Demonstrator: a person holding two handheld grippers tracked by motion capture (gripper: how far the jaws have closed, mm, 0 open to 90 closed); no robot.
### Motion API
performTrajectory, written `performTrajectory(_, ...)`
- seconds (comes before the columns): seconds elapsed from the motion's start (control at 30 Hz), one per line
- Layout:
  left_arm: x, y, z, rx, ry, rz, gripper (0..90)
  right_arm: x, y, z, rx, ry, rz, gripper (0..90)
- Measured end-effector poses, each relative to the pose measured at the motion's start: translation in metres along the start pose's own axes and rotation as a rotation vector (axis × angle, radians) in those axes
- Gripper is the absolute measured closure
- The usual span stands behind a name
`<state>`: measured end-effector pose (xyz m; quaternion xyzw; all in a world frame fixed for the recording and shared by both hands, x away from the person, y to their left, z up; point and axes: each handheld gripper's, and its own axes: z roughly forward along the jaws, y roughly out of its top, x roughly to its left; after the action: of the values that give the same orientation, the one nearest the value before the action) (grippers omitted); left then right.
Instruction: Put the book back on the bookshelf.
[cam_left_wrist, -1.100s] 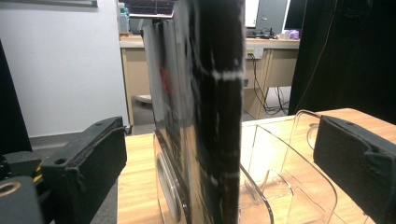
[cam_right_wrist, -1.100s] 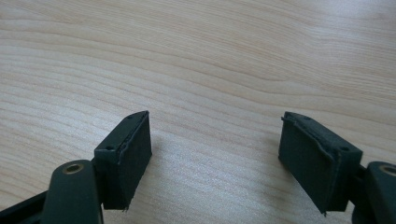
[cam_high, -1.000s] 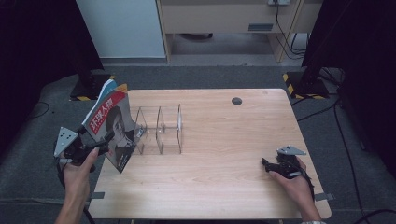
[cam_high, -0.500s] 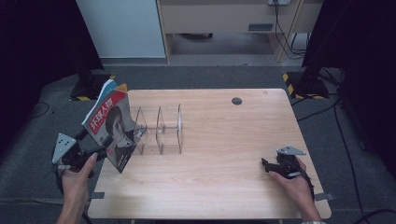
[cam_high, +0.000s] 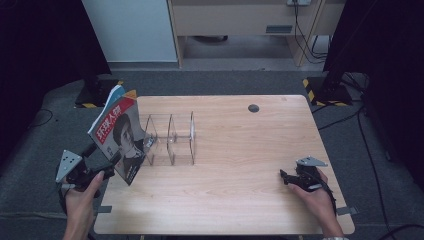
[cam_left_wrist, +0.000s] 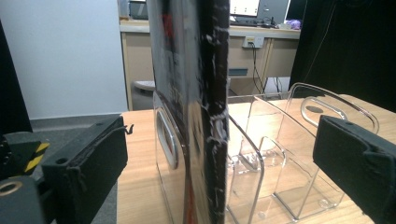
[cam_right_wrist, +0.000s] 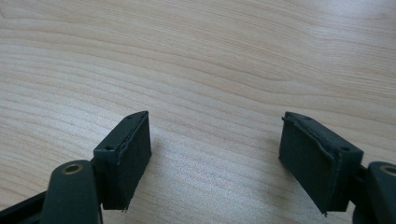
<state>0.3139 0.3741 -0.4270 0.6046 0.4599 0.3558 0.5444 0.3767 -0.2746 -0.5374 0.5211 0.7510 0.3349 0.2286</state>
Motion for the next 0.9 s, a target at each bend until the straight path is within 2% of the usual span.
performTrajectory(0.27, -0.006, -0.008, -0.006, 0.034, 0.019, 0.011, 3.7, 0.000, 0.000, 0.000, 0.003, 0.003, -0.002, 25.2)
performTrajectory(0.4, -0.010, -0.014, -0.009, 0.076, 0.027, 0.018, 3.9, 0.000, 0.000, 0.000, 0.002, 0.004, -0.002, 25.0)
performTrajectory(0.9, -0.014, -0.037, -0.015, 0.141, 0.014, 0.010, 4.9, 0.001, 0.000, 0.000, -0.002, 0.004, 0.001, 24.9)
